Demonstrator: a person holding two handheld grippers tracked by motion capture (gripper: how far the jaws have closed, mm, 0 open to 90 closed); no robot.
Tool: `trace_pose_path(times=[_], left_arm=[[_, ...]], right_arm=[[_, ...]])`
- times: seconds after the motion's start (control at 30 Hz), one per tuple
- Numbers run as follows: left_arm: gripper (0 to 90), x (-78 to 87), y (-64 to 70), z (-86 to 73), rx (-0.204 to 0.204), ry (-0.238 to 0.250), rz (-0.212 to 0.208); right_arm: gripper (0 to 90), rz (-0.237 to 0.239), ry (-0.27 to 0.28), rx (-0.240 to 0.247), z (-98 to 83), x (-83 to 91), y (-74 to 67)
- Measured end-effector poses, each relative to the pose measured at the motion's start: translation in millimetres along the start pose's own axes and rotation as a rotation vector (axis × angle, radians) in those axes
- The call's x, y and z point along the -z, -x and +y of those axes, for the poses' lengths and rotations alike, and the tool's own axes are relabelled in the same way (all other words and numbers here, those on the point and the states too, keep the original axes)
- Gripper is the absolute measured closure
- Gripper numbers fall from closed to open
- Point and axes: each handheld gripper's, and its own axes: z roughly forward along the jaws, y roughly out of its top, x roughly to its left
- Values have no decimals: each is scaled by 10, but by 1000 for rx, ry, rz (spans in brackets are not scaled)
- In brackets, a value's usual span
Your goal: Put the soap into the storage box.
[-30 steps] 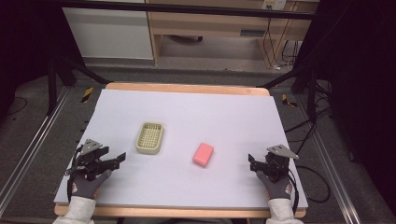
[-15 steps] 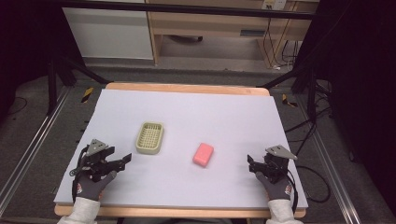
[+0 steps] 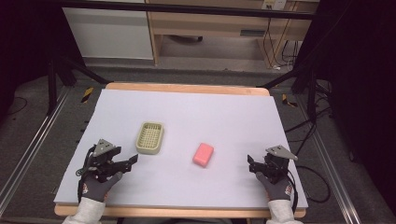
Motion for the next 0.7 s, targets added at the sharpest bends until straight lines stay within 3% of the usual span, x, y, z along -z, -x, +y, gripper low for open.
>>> trace_pose_path(times=[0.7], left_arm=[[229,-15,239,221,-62,1,-30]], right_arm=[[78,-14,-15,1,-4,-21,-15]])
